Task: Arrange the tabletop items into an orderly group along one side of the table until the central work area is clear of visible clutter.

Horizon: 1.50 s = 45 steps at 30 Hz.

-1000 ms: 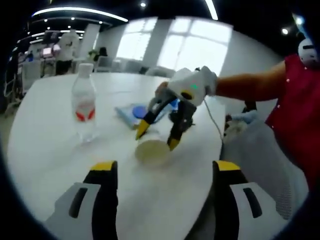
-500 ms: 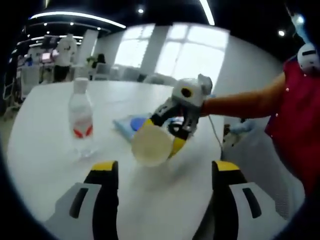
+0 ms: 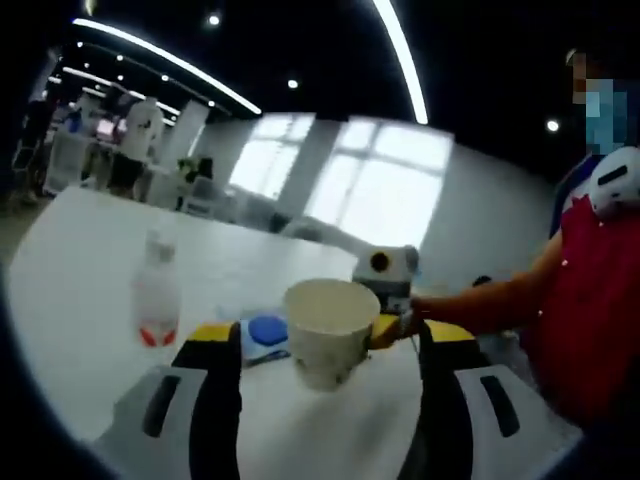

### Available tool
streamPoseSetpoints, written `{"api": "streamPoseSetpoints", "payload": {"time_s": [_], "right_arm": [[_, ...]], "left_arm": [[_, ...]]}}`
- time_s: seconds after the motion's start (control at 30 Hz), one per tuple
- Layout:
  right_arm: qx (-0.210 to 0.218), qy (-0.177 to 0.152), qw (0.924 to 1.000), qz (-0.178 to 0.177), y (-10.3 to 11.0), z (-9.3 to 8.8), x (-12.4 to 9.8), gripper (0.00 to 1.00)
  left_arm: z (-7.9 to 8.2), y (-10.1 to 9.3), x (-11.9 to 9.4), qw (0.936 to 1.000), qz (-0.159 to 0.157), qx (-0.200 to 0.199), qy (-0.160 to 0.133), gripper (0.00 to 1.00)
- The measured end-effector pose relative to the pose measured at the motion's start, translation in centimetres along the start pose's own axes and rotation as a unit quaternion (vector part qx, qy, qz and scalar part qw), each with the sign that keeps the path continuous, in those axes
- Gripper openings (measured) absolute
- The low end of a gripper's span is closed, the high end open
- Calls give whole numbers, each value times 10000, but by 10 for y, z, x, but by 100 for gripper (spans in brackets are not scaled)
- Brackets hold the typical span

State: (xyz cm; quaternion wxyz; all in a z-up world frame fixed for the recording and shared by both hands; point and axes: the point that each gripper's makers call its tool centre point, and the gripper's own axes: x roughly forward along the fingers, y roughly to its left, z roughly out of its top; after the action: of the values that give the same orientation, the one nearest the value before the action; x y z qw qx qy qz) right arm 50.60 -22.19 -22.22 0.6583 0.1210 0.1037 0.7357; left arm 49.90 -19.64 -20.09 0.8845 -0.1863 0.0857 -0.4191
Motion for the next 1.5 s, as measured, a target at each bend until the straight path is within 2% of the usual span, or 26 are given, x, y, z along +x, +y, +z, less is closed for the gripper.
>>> {"api": "streamPoseSetpoints", "payload": {"time_s": [0.1,0.27,0.4,0.53,0.67,0.8,1.07,1.2,1.27,1.33,1.5], "right_arm": [[12,-44,10000,85,7,4,3,41],[-11,-79,9998,170,16,8,6,41],[-51,-55,9998,208,20,9,5,41],[-102,27,9998,191,19,8,1,41],[-253,205,9994,152,19,5,-2,40],[-426,349,9984,119,20,5,-5,39],[-862,1013,9911,13,20,-3,-7,39],[-1052,1358,9851,32,21,-8,-7,40],[-1198,1646,9791,32,21,-12,-8,40],[-1278,1736,9765,36,22,-13,-6,42],[-1486,2000,9684,71,22,-17,-9,43]], "left_arm": [[5,0,3,9999,-34,-19,-111,68],[3,-4,11,9999,-111,30,-43,63],[0,-7,13,9998,-186,72,39,54],[-2,-12,15,9994,-322,54,76,49],[-3,-19,16,9985,-517,71,131,39],[-4,-21,18,9982,-557,123,201,38],[-9,-23,20,9966,-592,336,458,37],[-13,-26,21,9938,-640,546,728,37],[-17,-28,21,9906,-667,711,955,37],[-22,-27,22,9861,-679,954,1180,36],[-28,-30,27,9773,-704,1310,1510,36]]}}
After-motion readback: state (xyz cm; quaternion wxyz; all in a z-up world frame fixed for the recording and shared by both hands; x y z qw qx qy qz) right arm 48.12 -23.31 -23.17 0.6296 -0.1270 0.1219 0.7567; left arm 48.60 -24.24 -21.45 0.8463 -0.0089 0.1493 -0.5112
